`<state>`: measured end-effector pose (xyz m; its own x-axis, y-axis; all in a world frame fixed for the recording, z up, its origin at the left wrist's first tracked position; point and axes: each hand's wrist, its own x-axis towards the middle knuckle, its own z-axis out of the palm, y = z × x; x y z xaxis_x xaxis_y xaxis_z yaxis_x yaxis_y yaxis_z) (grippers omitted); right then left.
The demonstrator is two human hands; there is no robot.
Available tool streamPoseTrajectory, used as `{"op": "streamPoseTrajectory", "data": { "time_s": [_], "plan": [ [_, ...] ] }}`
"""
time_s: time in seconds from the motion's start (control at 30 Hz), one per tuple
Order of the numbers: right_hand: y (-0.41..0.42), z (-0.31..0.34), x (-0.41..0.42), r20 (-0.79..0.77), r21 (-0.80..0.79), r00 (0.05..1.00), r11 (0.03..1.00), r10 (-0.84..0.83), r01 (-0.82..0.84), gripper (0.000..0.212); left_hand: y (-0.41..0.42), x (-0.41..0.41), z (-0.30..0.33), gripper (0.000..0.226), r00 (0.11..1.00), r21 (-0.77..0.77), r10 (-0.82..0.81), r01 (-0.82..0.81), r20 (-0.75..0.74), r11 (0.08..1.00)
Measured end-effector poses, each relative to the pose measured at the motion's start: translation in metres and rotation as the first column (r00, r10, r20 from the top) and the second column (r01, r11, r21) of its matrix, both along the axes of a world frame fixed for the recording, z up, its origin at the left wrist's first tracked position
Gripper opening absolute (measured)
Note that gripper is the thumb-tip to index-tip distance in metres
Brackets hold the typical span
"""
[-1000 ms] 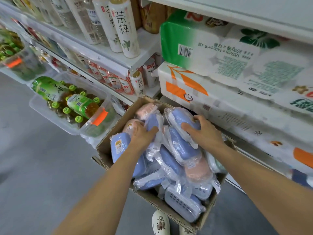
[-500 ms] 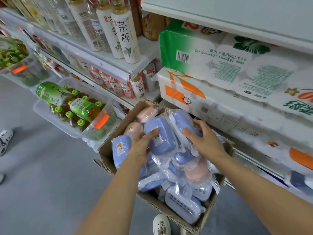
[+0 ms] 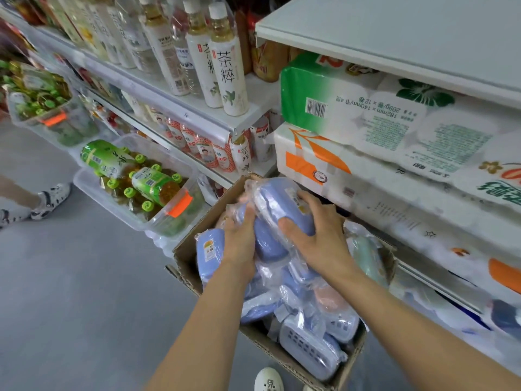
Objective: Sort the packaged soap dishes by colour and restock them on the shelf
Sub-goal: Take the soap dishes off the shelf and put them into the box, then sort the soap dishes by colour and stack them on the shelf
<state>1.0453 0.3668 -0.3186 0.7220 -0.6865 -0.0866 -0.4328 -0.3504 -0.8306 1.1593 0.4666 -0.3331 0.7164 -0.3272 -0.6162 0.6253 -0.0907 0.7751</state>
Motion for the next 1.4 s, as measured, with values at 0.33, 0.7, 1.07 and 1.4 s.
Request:
{"op": "streamPoseTrajectory", "data": {
  "time_s": [0.33,0.7,1.07,1.4],
  "plan": [
    [0.032,0.014,0.007,-0.2,-0.131,0.96,0.966,0.194,-0.223,0.086,0.015,-0.001,0.022,0.111,0.981,0.113,-0.091,0.073,0.169,0.991],
    [-0.01,-0.062,-0.015,-0.553,0.032,0.827,0.995,0.099,-0.098,0.112,0.049,0.008,-0.015,0.13,0.937,0.296,-0.291,0.227,0.192,0.928],
    [-0.005,-0.007,-0.073,-0.189,-0.017,0.97,0.988,-0.155,0.155,0.09,0.046,-0.027,0.017,0.112,0.95,0.165,-0.239,0.208,0.2,0.964],
    [-0.032,0.079,-0.272,-0.068,-0.091,0.863,0.865,-0.5,0.494,0.088,-0.047,-0.192,0.089,0.117,0.788,0.053,-0.5,0.517,0.359,0.854]
  ]
}}
